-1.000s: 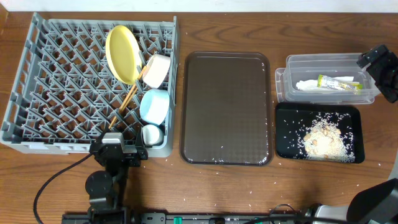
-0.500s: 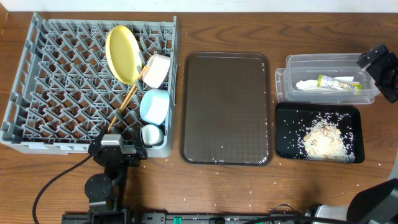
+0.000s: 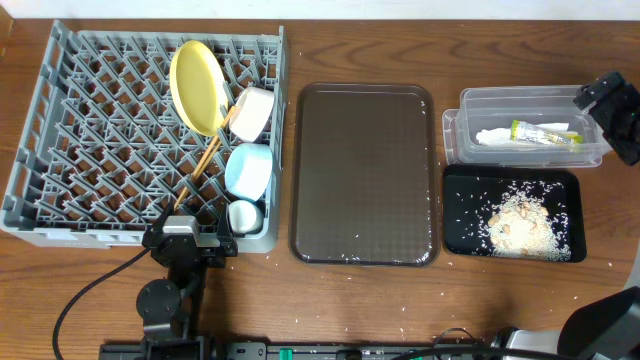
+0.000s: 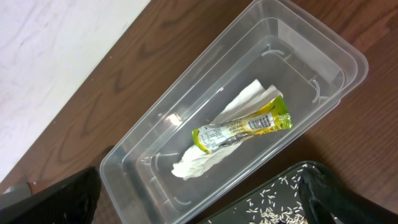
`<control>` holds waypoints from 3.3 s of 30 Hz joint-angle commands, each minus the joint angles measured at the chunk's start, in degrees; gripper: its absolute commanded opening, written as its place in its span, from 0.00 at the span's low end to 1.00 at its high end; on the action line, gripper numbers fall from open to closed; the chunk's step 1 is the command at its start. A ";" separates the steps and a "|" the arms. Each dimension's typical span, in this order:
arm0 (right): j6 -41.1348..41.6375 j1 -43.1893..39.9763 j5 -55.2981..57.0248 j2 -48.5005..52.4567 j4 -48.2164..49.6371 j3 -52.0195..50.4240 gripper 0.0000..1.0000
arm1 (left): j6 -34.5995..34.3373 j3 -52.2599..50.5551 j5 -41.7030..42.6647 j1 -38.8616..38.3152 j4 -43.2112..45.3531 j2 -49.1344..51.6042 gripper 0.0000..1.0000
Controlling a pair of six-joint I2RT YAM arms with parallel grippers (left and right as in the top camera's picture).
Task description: Sort waste into correct bins and load items into the dishwasher
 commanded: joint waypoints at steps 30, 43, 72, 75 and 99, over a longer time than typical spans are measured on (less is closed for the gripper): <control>-4.26 17.18 10.58 -18.43 1.55 -30.23 0.99 | 0.79 -1.70 -0.46 -0.20 -0.68 -0.44 0.93; -4.46 28.76 26.64 -42.66 7.45 -50.42 0.99 | 0.79 -1.70 -0.46 -0.20 -0.68 -0.44 0.93; -12.50 31.82 20.35 -85.44 39.56 -82.47 0.99 | 0.81 -1.70 -0.46 -0.20 -0.68 -0.44 0.93; -12.48 31.82 20.15 -89.55 39.50 -82.47 0.99 | 0.81 -1.70 -0.46 -0.20 -0.68 -0.44 0.93; -12.48 31.82 20.15 -89.85 39.50 -82.47 0.99 | 0.81 -1.70 -0.46 -0.20 -0.68 -0.44 0.93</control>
